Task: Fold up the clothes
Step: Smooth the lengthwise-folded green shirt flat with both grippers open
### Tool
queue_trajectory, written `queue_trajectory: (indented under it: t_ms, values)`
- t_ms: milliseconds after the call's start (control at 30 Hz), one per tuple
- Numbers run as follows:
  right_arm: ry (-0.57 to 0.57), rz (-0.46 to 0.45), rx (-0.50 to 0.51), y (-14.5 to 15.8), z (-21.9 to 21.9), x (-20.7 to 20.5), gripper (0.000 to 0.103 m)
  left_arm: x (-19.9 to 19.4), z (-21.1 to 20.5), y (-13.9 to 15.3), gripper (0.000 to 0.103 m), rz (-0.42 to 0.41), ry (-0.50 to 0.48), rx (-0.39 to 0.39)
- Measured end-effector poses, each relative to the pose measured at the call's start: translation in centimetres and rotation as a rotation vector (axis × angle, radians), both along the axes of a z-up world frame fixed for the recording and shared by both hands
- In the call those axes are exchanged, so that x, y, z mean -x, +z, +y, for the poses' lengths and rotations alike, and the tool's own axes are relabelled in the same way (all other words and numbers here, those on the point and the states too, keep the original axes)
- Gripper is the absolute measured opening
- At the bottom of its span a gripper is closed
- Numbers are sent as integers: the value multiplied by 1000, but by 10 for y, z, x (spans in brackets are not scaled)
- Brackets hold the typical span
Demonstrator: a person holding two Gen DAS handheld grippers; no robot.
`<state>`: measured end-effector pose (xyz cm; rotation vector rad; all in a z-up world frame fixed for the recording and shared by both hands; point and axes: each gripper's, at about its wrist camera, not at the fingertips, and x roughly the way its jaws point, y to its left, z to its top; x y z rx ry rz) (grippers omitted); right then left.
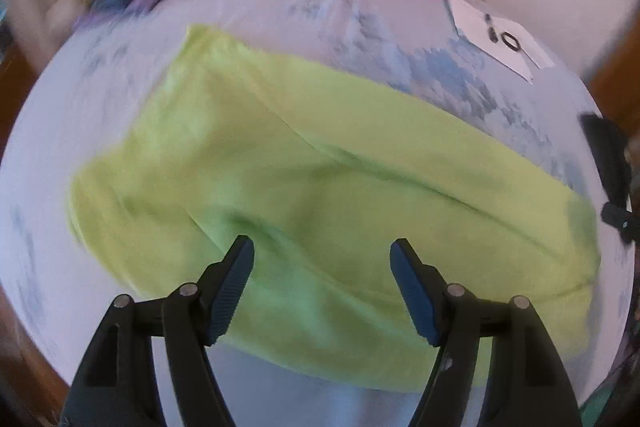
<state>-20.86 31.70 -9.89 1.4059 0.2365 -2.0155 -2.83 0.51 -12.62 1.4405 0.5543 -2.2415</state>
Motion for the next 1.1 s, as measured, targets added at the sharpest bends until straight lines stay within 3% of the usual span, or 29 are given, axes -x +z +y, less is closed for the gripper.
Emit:
queue_trajectory:
  t_ms: [100,167,433,600,633,667,700,733,933,1100]
  values:
    - [228,20,20,-11,-2,23,49,-5,55,-3,70,-33,142,-51]
    - [283,21,11,-15,3,24,49,-4,82,-7,70,-53,157,-130]
    - [461,41,-37,-32,18,25,49,1,167,-14,70,-77,204,-153]
    - [583,83,-33,-31,24,24,49,-3,209,-12,71,-71,270,-129]
    - [608,87,-27,-32,25,25,53,-4,218,-11,71,-71,292,-121]
    - [633,91,-20,-33,26,26,62,-4,227,-11,75,-74,318,-113]
    - [658,96,-14,-34,27,27,65,-4,236,-12,87,-77,343,-106]
    - [684,100,-7,-35,29,28,67,-3,245,-12,91,-80,369,-98]
    - [811,108,41,-41,33,34,67,9,292,-19,92,-127,449,-48]
    - [878,88,93,-46,34,37,67,17,304,-31,96,-142,535,-36]
